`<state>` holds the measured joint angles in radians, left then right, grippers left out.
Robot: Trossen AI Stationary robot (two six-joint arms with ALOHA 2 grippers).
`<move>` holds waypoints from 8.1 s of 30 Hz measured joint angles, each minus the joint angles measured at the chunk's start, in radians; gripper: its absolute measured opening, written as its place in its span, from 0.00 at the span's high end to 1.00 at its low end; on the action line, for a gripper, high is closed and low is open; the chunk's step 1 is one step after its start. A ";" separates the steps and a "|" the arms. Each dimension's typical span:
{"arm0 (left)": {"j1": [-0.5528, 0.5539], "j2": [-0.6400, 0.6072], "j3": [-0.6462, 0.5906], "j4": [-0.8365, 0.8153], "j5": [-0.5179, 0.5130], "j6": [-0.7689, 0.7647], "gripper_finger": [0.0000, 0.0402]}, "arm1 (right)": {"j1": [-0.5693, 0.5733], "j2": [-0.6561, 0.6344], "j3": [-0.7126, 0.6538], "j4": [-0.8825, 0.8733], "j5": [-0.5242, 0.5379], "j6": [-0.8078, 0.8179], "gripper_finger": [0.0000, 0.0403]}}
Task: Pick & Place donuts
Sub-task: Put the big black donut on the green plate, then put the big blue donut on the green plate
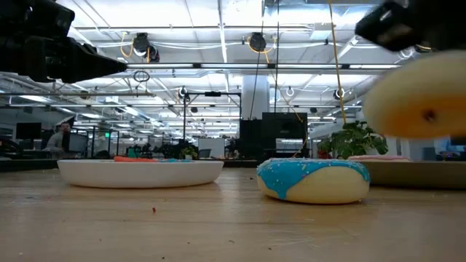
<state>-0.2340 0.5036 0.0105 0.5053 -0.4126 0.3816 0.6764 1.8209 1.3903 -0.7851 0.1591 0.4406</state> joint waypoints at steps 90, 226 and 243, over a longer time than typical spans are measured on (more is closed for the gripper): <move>0.000 0.000 0.000 -0.002 0.003 0.000 0.90 | -0.043 -0.292 -0.385 -0.271 0.047 0.587 0.97; 0.000 0.000 0.000 0.018 0.002 0.004 0.90 | -0.257 0.050 0.062 0.174 0.010 -0.161 0.74; 0.000 0.000 0.000 0.015 0.000 0.004 0.90 | -0.285 0.112 0.025 0.245 -0.031 -0.191 0.30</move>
<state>-0.2340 0.5037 0.0105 0.5201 -0.4121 0.3858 0.3916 1.9327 1.4152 -0.5405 0.1281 0.2493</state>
